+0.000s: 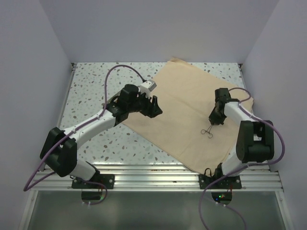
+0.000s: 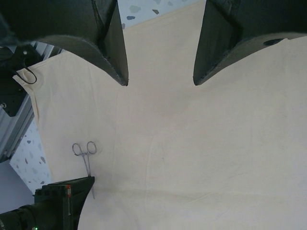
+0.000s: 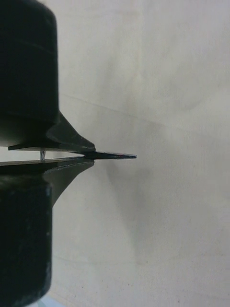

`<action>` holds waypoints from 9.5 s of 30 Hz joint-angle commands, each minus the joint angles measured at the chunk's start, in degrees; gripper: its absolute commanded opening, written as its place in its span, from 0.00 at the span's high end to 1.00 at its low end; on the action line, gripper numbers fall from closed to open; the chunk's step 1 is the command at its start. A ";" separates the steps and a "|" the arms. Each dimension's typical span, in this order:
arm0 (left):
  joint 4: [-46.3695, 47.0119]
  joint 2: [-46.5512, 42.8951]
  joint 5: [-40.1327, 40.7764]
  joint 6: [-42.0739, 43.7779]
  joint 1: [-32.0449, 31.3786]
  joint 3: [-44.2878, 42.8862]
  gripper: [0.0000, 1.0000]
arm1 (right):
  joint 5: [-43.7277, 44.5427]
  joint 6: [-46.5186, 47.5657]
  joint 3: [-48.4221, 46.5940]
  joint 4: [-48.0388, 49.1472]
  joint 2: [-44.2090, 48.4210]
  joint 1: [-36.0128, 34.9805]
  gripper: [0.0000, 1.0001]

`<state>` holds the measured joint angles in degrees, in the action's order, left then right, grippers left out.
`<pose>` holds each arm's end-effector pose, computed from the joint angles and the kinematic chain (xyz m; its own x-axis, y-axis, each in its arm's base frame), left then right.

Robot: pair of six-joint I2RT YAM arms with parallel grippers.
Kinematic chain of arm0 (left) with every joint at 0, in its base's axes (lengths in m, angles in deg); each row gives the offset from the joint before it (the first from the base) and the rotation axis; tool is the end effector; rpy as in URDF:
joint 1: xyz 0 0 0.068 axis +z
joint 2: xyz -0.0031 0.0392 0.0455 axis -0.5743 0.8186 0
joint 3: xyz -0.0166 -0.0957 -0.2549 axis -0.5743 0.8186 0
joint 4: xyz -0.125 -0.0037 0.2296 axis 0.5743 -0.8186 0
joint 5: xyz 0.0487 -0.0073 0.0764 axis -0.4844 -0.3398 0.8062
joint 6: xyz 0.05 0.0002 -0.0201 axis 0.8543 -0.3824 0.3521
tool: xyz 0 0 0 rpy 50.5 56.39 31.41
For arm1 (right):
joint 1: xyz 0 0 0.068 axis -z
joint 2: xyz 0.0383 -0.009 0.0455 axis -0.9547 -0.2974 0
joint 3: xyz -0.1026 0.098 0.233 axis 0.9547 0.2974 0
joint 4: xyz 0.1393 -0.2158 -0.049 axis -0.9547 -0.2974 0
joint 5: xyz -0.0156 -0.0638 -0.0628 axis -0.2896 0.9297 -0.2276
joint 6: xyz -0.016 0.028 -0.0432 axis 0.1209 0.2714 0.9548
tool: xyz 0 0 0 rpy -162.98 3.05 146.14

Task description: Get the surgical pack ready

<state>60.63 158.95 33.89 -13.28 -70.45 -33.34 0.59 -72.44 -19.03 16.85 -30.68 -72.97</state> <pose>0.2654 -0.2033 0.2756 -0.6003 0.0951 -0.7941 0.6402 0.6522 -0.4059 0.2989 -0.0059 0.1760 -0.7656 0.5257 -0.3708 0.5642 0.8256 0.0058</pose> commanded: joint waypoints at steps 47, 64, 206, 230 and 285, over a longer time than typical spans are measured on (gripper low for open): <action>-22.99 20.06 25.68 13.19 -1.35 -26.07 1.00 | -10.75 3.05 -1.02 4.70 26.02 -15.46 0.62; -27.76 35.69 57.56 45.76 8.50 -34.77 0.98 | -14.01 3.75 3.03 6.46 22.51 -15.46 0.62; -9.92 18.47 15.65 -11.45 7.35 0.46 1.00 | -3.55 -4.68 9.89 13.31 1.52 -29.24 1.00; -16.69 11.44 18.11 -18.58 35.30 9.08 1.00 | -1.01 -1.00 -2.77 5.68 1.04 -39.99 0.97; -12.29 6.96 10.63 -17.35 39.44 13.04 1.00 | -0.39 10.77 -22.73 3.56 -16.35 -25.57 1.00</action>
<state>53.55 166.54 41.60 -31.99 -31.57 -18.94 -4.09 -62.56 -44.08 23.02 -52.47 -99.66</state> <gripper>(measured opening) 0.005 0.065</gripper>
